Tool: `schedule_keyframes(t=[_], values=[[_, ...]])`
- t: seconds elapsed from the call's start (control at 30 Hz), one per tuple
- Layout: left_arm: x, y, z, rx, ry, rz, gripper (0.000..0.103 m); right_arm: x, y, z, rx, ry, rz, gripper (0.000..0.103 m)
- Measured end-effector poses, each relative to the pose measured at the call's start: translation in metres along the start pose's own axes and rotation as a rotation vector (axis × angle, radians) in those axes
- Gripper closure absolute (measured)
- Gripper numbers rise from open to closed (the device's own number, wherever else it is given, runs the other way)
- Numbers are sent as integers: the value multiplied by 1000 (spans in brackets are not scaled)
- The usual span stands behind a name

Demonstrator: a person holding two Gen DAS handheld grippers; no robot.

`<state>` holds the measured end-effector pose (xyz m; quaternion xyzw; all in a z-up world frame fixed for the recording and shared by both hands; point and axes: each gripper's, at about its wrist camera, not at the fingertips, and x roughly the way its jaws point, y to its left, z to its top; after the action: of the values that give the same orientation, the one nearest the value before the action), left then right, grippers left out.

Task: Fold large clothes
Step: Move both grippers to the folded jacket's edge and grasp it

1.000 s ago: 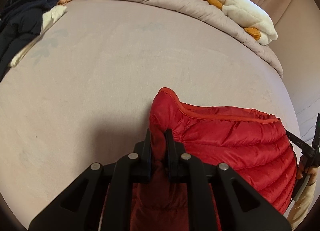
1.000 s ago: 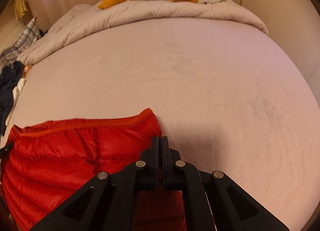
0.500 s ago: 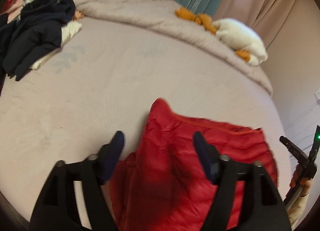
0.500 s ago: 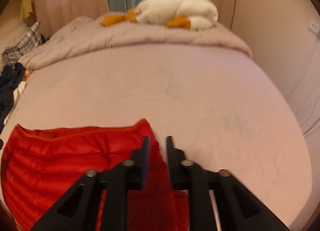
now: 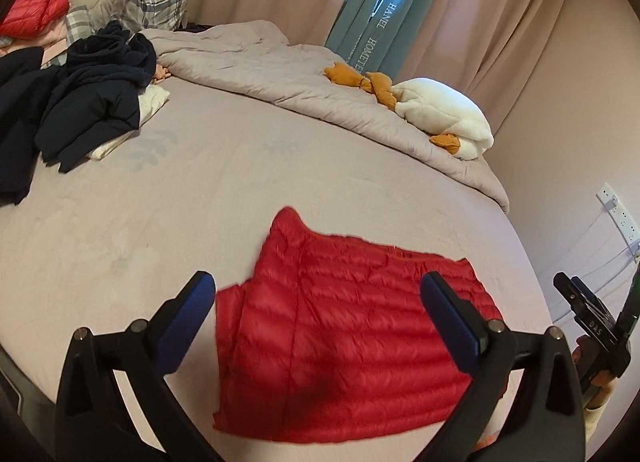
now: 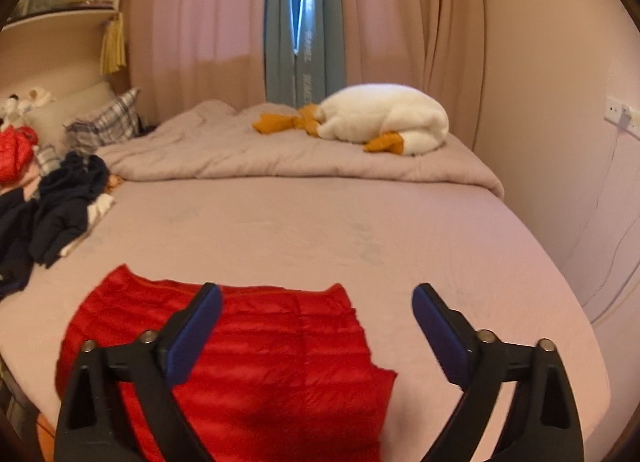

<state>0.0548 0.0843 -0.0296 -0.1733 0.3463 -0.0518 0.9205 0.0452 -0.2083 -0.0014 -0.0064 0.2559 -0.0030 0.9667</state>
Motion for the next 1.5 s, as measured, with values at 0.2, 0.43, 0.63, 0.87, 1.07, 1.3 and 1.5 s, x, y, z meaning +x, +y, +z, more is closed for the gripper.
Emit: schedule_keyframes(t=[0.2, 0.43, 0.63, 0.87, 1.07, 1.3, 1.5], values=[[-2, -4, -28, 30, 16, 53, 0, -8, 12, -22, 6, 14, 36, 4], [4, 1, -55, 43, 73, 95, 0, -10, 12, -51, 55, 81, 65, 4], [13, 10, -69, 27, 113, 118, 0, -8, 6, -73, 109, 140, 54, 4], [29, 21, -78, -1, 166, 128, 0, -9, -10, -89, 166, 183, 19, 4], [48, 37, -83, -58, 221, 120, 0, -2, -25, -99, 213, 225, 17, 4], [73, 64, -85, -167, 271, 54, 1, 22, -51, -111, 306, 301, 53, 4], [95, 85, -92, -271, 320, -12, 0, 49, -73, -128, 392, 380, 121, 4]])
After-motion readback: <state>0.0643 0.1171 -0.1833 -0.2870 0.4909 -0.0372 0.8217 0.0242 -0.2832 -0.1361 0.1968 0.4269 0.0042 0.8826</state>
